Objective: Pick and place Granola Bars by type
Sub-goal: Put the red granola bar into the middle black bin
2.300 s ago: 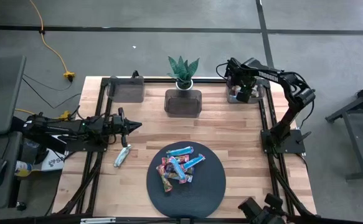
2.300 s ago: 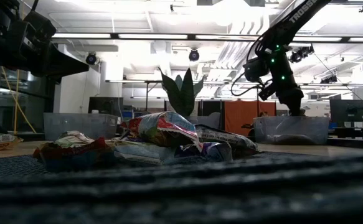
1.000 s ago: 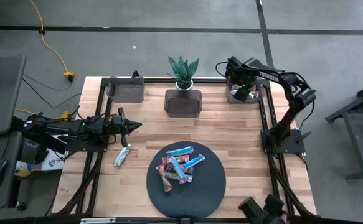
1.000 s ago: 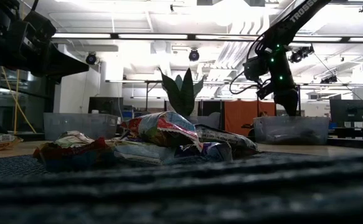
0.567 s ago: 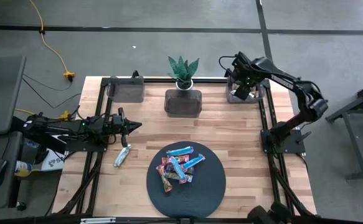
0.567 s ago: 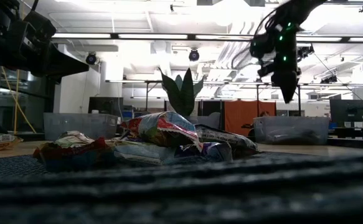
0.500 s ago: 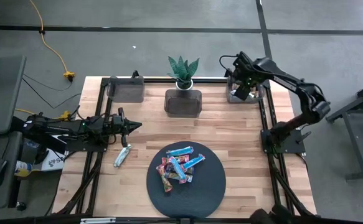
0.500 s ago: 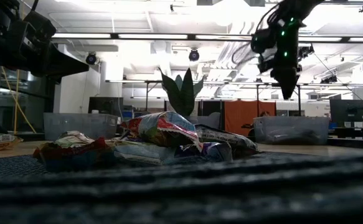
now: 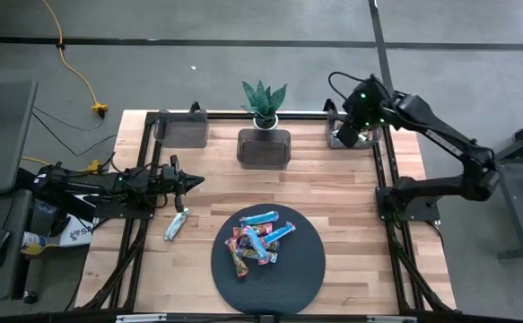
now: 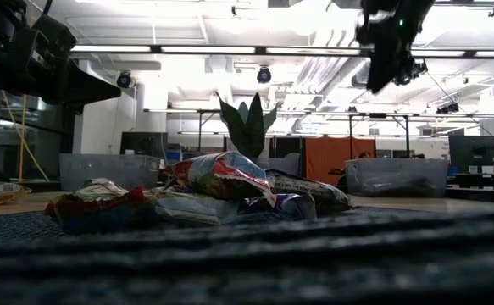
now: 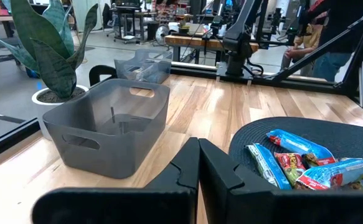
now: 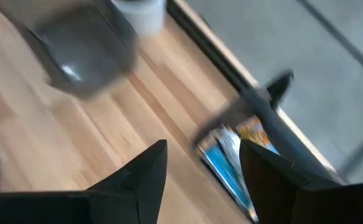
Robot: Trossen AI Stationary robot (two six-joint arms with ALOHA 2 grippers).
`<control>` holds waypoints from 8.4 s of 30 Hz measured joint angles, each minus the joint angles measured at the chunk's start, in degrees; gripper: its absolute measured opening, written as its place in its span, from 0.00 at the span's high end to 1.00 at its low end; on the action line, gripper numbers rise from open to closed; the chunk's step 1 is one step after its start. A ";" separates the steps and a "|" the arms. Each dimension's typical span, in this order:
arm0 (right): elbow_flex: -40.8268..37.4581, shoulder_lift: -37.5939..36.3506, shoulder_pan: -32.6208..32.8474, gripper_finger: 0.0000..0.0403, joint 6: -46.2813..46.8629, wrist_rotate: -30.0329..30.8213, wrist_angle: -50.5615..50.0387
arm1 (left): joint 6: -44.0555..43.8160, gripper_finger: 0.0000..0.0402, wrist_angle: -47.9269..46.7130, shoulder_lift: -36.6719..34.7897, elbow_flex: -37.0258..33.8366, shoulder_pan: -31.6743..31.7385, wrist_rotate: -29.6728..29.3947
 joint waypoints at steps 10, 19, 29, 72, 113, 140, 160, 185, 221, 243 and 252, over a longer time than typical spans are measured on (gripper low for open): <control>0.00 -5.64 11.29 0.54 9.01 -3.49 13.92 | 0.01 1.00 0.00 0.00 0.00 0.00 0.02; 0.00 -5.49 21.45 0.54 15.26 -6.01 29.81 | 0.00 1.00 0.00 0.02 0.00 0.00 0.02; 0.00 -1.53 33.98 0.54 12.56 -7.72 33.67 | 0.02 1.00 0.00 0.01 0.00 0.00 0.02; -0.22 33.79 56.56 0.54 -5.30 -5.76 26.48 | 0.00 1.00 0.00 0.01 0.00 0.00 0.00; -0.24 45.07 56.00 0.54 0.38 -4.61 32.16 | 0.01 1.00 0.02 0.00 0.00 0.00 0.02; -0.20 44.19 56.01 0.86 12.74 -8.68 28.18 | 0.02 1.00 0.00 0.00 0.01 0.00 0.01; 4.50 28.79 47.12 0.89 30.58 -24.56 37.34 | 0.01 1.00 0.00 0.00 0.01 0.00 0.02; 4.50 26.08 42.26 0.90 30.35 -20.55 79.35 | 0.00 1.00 0.00 0.00 0.01 0.00 0.02; 45.77 40.75 26.73 0.90 9.24 -3.05 3.16 | 0.02 1.00 0.00 0.02 0.00 0.00 0.02; 45.75 58.51 27.69 0.90 -3.26 11.44 -3.77 | 0.01 1.00 0.00 0.01 0.01 0.00 0.02; 45.75 62.18 27.59 0.90 -2.46 18.71 -0.96 | 0.01 1.00 -0.01 0.01 0.00 0.00 0.02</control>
